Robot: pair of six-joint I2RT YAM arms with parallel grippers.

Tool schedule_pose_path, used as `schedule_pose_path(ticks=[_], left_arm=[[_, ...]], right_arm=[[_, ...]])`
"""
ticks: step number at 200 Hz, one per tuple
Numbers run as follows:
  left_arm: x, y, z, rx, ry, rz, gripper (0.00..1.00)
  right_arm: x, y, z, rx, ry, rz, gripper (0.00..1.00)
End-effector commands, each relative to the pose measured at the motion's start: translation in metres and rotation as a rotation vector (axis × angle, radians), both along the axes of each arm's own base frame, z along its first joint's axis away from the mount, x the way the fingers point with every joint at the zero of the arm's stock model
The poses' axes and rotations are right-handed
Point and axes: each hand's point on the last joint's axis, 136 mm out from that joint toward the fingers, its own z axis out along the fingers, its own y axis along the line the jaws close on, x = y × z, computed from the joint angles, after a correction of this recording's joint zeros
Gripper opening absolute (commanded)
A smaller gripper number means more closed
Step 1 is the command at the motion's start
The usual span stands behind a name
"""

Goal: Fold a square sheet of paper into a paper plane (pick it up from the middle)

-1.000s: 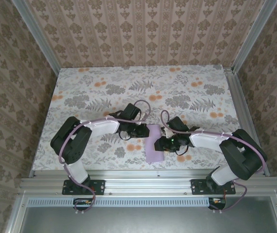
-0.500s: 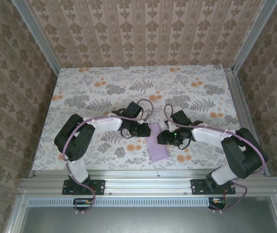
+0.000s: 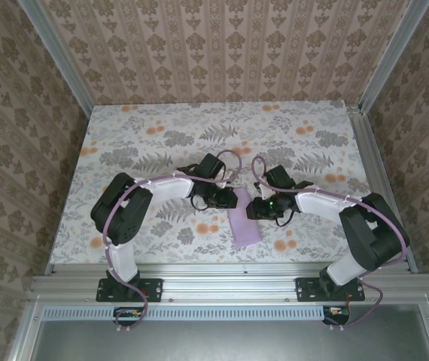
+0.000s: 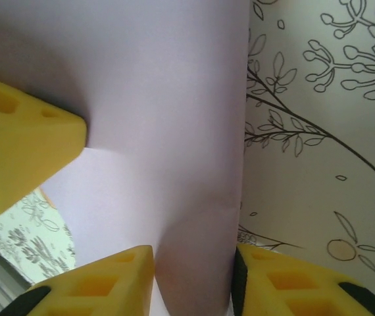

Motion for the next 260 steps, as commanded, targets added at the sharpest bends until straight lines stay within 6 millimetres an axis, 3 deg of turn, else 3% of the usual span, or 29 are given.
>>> schedule_pose_path(ticks=[1,74,143,232,260], left_arm=[[0.002,-0.002,0.001,-0.006,0.006,-0.024,0.16],[0.008,-0.004,0.009,-0.017,-0.004,-0.020,0.26],[0.004,0.004,0.012,-0.014,-0.008,0.017,0.49],[-0.012,0.003,0.013,-0.106,0.021,0.108,0.53],[-0.014,0.000,0.009,-0.114,0.029,0.110,0.47]], right_arm=[[-0.002,-0.006,-0.007,-0.043,0.015,0.018,0.35],[-0.006,-0.011,-0.020,-0.074,0.036,0.021,0.28],[-0.004,-0.015,-0.027,-0.089,0.047,-0.020,0.32],[-0.004,-0.014,-0.028,-0.070,0.053,-0.058,0.32],[-0.005,-0.014,-0.029,-0.067,0.055,-0.061,0.32]])
